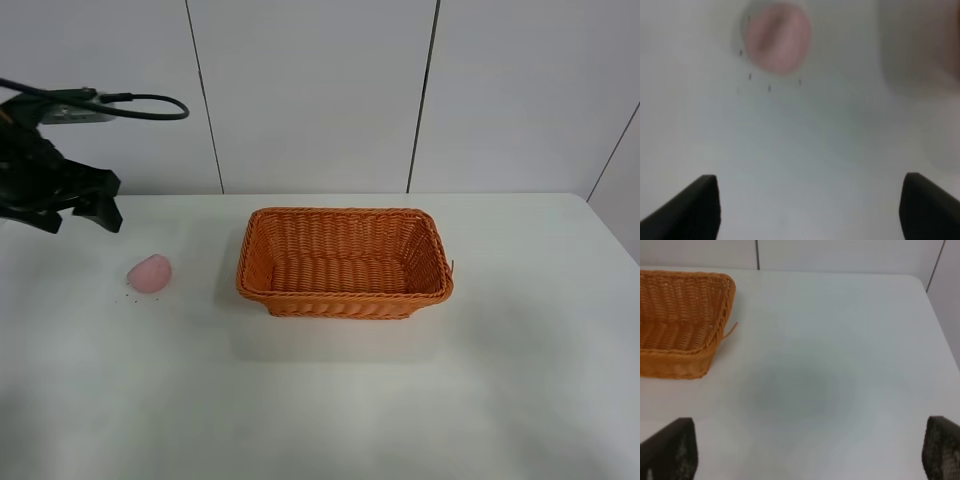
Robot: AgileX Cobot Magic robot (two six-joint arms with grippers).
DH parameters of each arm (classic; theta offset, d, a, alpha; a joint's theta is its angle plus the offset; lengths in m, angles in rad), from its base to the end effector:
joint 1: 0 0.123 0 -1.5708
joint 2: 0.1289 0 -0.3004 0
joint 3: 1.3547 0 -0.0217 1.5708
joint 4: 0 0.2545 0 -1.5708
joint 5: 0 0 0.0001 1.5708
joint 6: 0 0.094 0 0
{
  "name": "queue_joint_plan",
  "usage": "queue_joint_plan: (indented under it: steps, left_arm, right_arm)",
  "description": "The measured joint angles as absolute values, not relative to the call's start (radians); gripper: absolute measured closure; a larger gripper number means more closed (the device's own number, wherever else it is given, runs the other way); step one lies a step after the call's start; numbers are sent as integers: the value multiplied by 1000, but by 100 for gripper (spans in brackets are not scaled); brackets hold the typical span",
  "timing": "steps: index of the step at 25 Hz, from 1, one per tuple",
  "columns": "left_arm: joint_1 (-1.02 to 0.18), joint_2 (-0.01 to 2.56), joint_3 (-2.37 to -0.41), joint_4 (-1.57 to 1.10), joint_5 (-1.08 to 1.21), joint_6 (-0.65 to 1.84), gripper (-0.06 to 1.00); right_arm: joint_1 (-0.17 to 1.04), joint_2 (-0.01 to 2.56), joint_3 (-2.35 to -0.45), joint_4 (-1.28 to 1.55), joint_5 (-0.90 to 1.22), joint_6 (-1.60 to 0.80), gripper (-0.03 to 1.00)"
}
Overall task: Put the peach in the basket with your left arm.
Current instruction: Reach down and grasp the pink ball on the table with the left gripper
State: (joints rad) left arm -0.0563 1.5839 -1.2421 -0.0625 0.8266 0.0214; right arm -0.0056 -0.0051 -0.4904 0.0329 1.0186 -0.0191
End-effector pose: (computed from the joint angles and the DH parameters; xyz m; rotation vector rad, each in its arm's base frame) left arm 0.3376 -0.0234 0.2944 0.0621 2.6512 -0.0866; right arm -0.0124 0.0027 0.2785 -0.0141 2.0063 0.0233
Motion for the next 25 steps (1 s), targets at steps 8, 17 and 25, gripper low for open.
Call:
queue_joint_plan:
  steps: [8,17,25]
  left_arm:
    - [-56,2001,-1578,-62,897,21,19]
    - [-44,2226,-1651,-62,897,23,19]
    - [-10,2253,-1654,-59,875,23,19]
  right_arm:
    - [-6,-5,-490,33,1019,-19,27]
    - [-6,-5,-490,33,1019,-19,27]
    - [-6,-5,-490,33,1019,-19,27]
